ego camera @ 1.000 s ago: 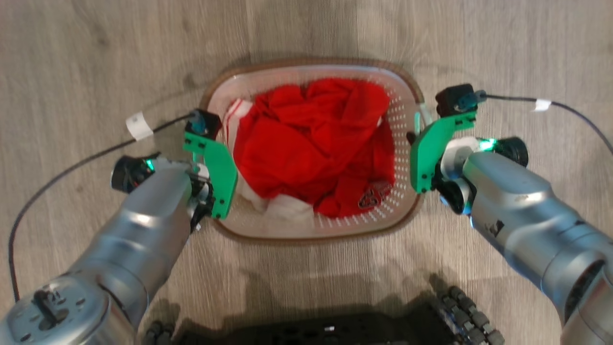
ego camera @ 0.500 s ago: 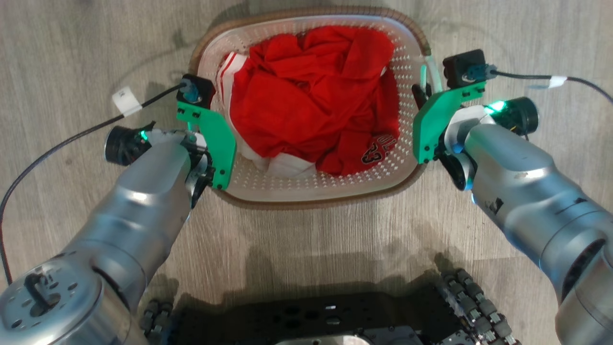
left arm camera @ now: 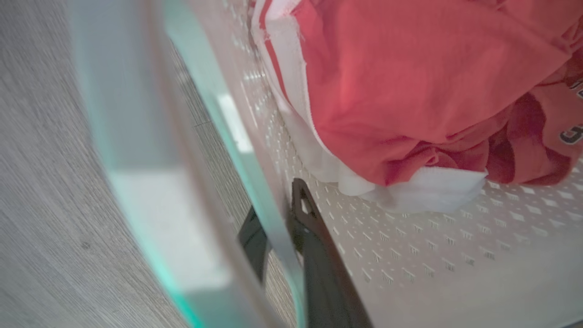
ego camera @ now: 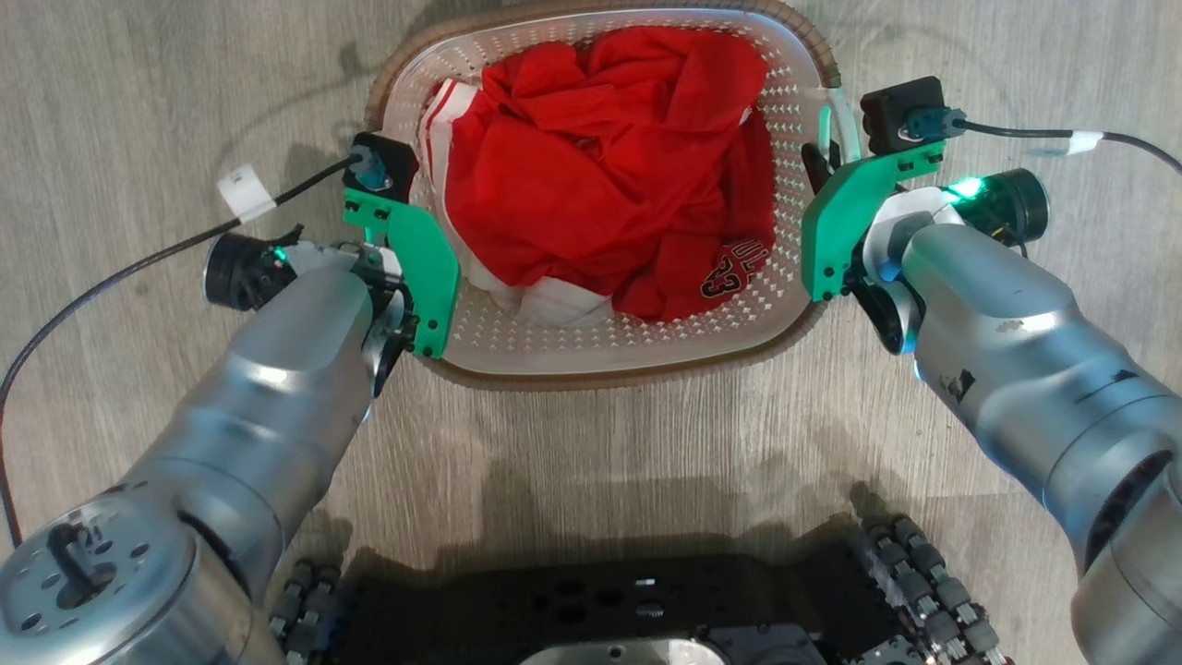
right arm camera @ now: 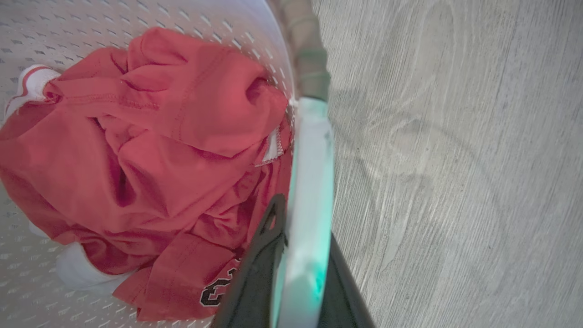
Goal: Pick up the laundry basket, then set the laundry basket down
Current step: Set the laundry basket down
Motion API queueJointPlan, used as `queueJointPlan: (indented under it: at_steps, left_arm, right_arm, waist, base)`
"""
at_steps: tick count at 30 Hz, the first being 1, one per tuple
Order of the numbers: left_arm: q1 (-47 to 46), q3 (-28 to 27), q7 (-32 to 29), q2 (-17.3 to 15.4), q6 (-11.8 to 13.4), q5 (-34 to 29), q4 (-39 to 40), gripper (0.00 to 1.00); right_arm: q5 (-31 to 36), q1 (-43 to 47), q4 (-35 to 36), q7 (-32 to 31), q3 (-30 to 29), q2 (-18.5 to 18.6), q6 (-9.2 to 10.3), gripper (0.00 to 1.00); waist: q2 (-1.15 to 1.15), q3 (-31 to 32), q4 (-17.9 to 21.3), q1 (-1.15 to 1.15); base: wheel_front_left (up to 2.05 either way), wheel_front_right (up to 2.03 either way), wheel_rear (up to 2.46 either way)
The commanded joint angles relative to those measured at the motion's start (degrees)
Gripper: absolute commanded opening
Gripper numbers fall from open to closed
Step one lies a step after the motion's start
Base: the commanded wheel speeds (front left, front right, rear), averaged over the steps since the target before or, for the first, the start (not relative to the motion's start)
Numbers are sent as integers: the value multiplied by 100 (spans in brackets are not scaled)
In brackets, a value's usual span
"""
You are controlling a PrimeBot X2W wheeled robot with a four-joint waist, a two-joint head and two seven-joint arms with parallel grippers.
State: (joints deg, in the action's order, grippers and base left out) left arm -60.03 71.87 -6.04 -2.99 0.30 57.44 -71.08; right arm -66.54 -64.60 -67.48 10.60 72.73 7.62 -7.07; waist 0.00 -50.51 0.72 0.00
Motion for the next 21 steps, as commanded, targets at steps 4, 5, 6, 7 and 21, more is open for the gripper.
queueJointPlan:
  at_steps: [4, 5, 6, 7, 21]
  left_arm:
    - [-37, 83, 95, 11, 43, -139, 92, 0]
    - [-43, 84, 114, 11, 55, -138, 94, 0]
    - [-49, 86, 129, 11, 67, -137, 95, 0]
    - [-56, 88, 146, 11, 76, -138, 97, 0]
    - [-122, 112, 249, 11, 114, -209, 17, 0]
  right_arm:
    - [47, 71, 90, 10, 55, -127, -42, 0]
    - [38, 81, 87, -1, 55, -126, -42, 0]
    - [19, 92, 84, -18, 55, -125, -42, 0]
    - [3, 101, 79, -42, 56, -121, -42, 0]
    - [-33, 118, 56, -127, 59, -54, -42, 0]
  waist:
    - [0, -40, -31, 0]
    - [0, -45, -35, 0]
    - [0, -50, -37, 0]
    - [0, -54, -41, 0]
    - [0, -127, -95, 0]
  base:
    - [0, 0, 0]
    - [0, 0, 0]
    - [0, 0, 0]
    - [0, 0, 0]
    - [0, 0, 0]
